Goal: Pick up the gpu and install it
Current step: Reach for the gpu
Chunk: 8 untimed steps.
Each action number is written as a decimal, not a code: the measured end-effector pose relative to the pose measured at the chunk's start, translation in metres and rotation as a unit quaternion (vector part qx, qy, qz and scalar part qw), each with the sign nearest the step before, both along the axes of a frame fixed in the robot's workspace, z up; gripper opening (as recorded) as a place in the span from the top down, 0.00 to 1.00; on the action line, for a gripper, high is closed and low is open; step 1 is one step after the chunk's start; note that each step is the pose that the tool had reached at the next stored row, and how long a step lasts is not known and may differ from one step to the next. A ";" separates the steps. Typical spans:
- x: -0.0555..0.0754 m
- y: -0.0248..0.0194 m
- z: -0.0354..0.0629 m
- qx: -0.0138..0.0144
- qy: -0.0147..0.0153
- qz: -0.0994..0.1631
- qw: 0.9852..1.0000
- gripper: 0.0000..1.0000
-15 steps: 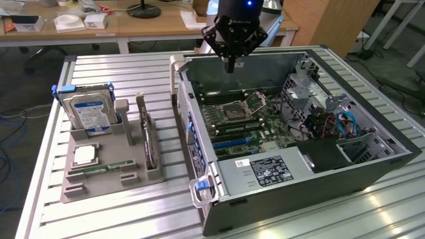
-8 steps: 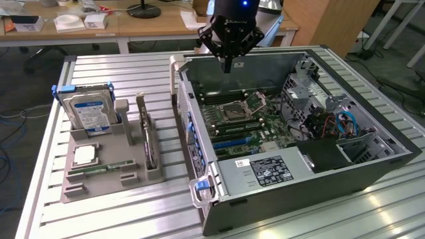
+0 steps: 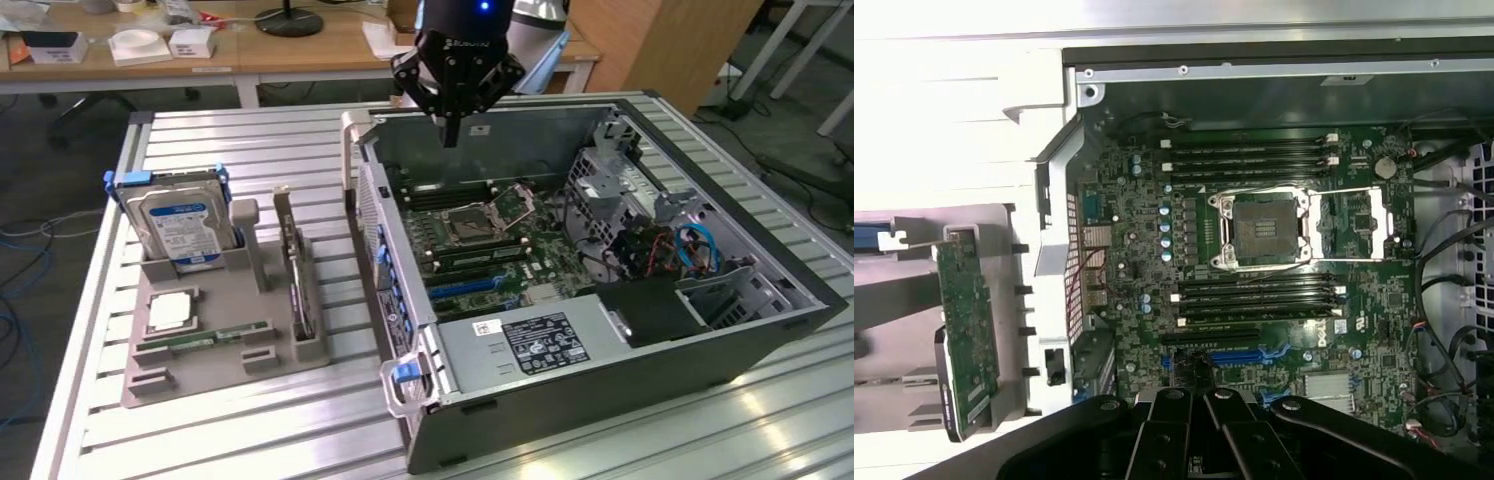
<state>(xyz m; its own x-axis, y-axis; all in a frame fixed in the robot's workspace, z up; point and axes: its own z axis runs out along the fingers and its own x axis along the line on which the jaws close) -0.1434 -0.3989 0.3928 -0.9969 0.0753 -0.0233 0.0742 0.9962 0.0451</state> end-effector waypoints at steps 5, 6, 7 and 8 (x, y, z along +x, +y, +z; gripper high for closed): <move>-0.005 0.0000 0.0000 0.000 0.000 0.000 1.000 0.90; -0.005 0.0000 0.0000 0.000 0.000 0.000 1.000 0.90; -0.006 0.0000 0.0000 0.000 0.000 0.000 1.000 0.90; -0.007 0.0000 0.0000 0.000 0.000 0.000 1.000 0.90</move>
